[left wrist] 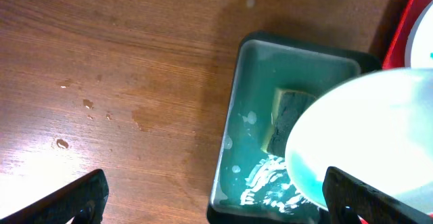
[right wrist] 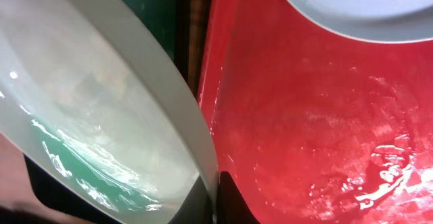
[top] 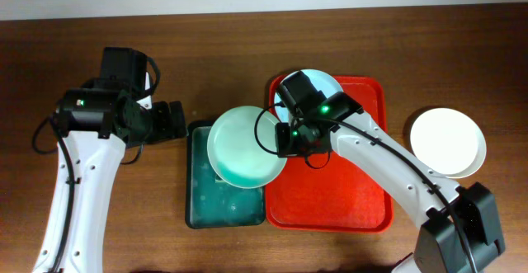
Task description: Clean dirty plates on tray and stack at the side
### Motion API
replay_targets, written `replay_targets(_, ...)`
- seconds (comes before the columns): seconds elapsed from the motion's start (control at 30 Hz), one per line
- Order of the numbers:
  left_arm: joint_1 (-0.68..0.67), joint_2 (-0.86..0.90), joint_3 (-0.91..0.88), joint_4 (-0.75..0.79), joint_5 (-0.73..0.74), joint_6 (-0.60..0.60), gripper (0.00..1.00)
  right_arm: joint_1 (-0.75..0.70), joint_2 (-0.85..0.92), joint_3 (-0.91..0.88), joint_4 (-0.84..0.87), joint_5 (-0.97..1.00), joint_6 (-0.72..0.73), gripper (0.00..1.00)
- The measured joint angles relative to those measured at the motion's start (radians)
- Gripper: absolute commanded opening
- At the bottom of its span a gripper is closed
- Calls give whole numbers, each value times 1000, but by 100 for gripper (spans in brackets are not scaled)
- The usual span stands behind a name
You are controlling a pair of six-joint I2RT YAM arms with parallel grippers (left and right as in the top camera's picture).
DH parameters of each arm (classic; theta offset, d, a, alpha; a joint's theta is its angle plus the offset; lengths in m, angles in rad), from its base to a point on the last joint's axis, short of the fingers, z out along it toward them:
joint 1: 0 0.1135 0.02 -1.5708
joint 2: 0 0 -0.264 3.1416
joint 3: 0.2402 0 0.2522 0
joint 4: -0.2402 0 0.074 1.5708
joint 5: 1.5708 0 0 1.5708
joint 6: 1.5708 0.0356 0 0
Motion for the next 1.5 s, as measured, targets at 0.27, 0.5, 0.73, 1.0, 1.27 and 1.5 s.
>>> replay_targets(0.27, 0, 0, 0, 0, 0, 0, 99, 304, 2, 0, 68, 570, 25, 4)
replay_targets(0.5, 0, 0, 0, 0, 0, 0, 99, 405, -5, 87, -1, 887, 2, 4)
replay_targets(0.73, 0, 0, 0, 0, 0, 0, 99, 408, -11, 95, -40, 990, -55, 4)
replay_targets(1.0, 0, 0, 0, 0, 0, 0, 99, 419, -11, 95, -40, 1059, -58, 4)
replay_targets(1.27, 0, 0, 0, 0, 0, 0, 99, 419, -11, 95, -40, 1059, -59, 4)
replay_targets(1.5, 0, 0, 0, 0, 0, 0, 99, 419, -11, 95, -40, 1060, -59, 4)
